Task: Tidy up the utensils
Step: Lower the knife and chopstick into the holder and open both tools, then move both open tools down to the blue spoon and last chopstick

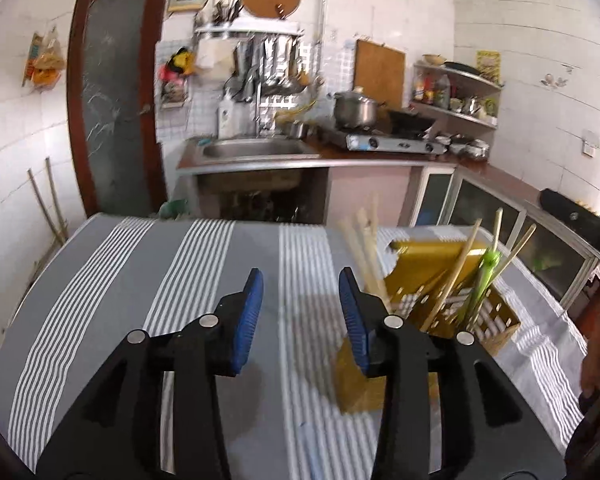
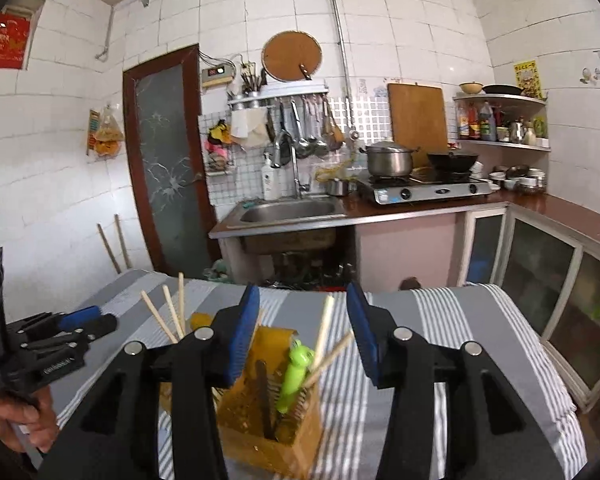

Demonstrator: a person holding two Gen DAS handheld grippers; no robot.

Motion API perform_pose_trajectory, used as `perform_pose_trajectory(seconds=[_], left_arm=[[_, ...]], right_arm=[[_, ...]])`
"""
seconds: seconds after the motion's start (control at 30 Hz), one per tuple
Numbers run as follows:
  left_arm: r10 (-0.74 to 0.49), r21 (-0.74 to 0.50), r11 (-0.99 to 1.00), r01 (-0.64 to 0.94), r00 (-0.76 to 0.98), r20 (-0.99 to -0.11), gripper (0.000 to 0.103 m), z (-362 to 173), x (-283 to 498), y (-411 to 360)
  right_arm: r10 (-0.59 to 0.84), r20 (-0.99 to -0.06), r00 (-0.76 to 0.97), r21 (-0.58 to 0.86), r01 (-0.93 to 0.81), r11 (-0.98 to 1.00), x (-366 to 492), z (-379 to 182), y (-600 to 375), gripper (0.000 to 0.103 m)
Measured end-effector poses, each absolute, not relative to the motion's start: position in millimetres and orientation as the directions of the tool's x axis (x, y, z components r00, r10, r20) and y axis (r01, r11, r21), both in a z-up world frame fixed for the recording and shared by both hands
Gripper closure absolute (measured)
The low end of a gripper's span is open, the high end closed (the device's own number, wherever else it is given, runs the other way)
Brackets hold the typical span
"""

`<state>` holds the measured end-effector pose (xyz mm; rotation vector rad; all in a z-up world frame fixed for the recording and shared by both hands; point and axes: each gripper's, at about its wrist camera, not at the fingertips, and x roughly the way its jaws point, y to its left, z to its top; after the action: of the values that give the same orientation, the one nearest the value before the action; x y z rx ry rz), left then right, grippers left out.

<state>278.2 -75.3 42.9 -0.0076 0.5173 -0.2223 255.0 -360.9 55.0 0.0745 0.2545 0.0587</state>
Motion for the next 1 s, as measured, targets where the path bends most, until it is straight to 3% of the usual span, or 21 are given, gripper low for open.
perform_pose_trajectory(seconds=[0.2, 0.47, 1.0], left_arm=[[-0.21, -0.064, 0.976, 0.209, 0.82, -0.533, 0.065, 28, 257, -56], [-0.248, -0.075, 0.962, 0.263, 0.721, -0.647, 0.065, -21, 231, -63], [-0.188, -0.013, 0.961, 0.278, 0.615, -0.765, 0.065, -73, 238, -81]], right_arm=[[0.032, -0.287, 0.957, 0.067, -0.013, 0.998, 220, 41, -368, 0.055], [-0.052, -0.426, 0.903, 0.041, 0.077, 0.996, 179, -10, -393, 0.054], [0.053, -0.662, 0.748, 0.074, -0.005, 0.997, 200, -88, -374, 0.046]])
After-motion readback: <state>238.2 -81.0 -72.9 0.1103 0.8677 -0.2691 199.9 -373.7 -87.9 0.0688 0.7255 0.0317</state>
